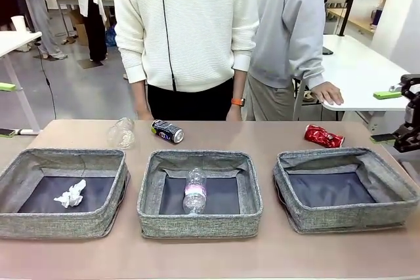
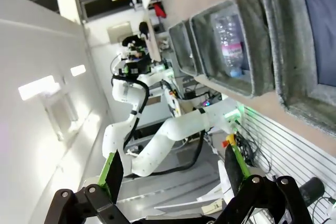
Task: Sort the waste into the appropriate baskets.
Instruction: Place the picked waste into the Fabric basket indicated by the person, then pick up the waste item pointed out by the person.
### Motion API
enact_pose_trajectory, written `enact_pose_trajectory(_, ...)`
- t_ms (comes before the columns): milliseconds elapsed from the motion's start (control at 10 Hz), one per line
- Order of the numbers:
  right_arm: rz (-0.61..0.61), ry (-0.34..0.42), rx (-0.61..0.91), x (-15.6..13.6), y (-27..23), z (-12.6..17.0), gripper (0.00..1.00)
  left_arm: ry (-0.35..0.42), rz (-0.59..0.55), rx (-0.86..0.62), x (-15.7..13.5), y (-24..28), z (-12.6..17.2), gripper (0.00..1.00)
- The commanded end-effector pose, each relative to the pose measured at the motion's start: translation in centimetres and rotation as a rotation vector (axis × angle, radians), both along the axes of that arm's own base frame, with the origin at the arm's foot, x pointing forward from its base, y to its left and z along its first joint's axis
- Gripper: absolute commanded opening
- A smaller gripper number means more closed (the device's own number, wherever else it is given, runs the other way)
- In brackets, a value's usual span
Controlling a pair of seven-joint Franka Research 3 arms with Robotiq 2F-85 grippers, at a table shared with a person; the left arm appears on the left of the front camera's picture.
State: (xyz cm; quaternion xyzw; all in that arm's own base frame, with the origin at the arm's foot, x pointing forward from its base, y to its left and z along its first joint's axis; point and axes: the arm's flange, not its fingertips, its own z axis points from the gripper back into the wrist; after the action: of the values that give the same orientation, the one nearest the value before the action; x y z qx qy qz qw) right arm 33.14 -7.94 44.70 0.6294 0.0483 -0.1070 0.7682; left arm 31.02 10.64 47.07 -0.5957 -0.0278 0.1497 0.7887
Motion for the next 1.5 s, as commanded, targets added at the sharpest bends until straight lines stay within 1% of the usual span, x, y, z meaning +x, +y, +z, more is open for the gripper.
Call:
enact_pose_trajectory(0,0.008,0.02,0.0,0.0,-0.2,0.38,1.0,-0.006,-0.004,-0.01,-0.1,-0.04,0.23,1.0)
enact_pose_trajectory(1400,0.008,0.02,0.0,0.0,-0.2,0.38,1.0,-0.006,-0.004,-0.01,-0.1,-0.04,0.23,1.0)
